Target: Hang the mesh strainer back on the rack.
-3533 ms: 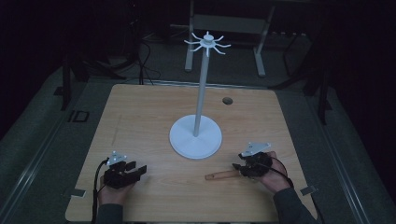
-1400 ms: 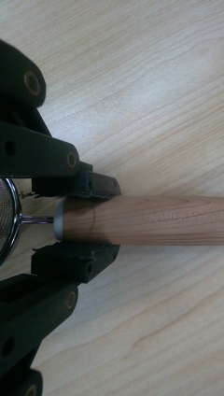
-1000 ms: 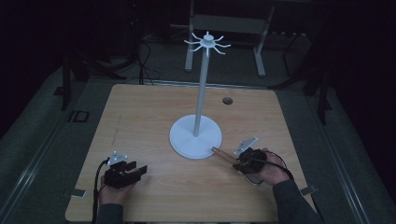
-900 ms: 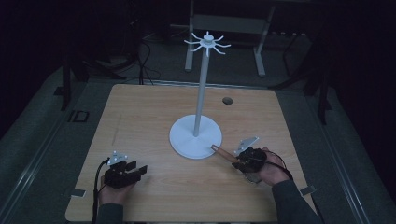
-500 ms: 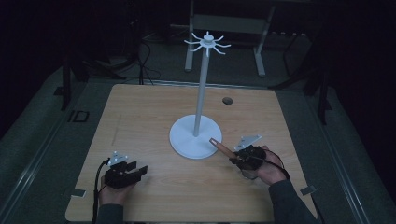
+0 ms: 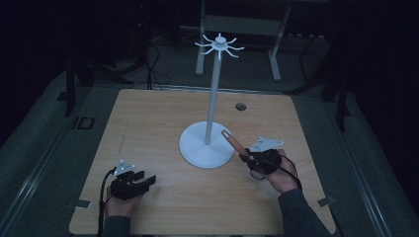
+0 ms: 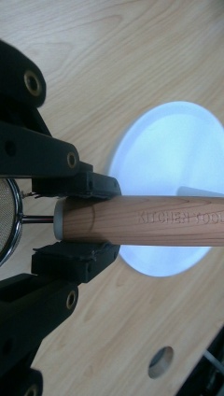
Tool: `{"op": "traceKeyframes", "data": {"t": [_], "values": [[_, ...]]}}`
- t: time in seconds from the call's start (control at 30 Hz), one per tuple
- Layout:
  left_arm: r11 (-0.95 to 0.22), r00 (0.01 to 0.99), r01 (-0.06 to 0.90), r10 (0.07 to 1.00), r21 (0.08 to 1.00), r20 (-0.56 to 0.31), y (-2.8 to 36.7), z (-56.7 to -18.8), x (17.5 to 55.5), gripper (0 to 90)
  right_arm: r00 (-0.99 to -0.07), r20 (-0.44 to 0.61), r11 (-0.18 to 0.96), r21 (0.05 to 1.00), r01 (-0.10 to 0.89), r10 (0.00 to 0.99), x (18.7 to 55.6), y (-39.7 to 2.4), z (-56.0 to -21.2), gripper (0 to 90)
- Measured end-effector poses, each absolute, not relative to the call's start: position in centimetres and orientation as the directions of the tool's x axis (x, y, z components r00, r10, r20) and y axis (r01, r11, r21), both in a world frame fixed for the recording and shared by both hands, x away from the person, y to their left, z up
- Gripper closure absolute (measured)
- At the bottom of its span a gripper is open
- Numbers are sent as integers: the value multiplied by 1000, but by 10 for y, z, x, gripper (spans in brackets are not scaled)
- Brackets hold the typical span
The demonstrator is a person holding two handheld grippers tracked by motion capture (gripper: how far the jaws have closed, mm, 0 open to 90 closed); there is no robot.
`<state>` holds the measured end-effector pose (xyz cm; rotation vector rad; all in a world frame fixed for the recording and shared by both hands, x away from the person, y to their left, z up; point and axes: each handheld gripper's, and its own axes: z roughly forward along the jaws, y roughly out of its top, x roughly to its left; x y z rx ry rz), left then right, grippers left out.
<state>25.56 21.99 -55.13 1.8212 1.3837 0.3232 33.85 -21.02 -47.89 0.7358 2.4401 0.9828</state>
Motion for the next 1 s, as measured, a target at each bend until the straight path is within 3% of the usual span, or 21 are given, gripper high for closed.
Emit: {"op": "traceKeyframes", "data": {"t": [1.0], "values": [[-75, 369, 685, 893, 725, -257, 220, -552, 257, 450, -718, -161, 444, 867, 224, 677, 340, -193, -442, 693]]}}
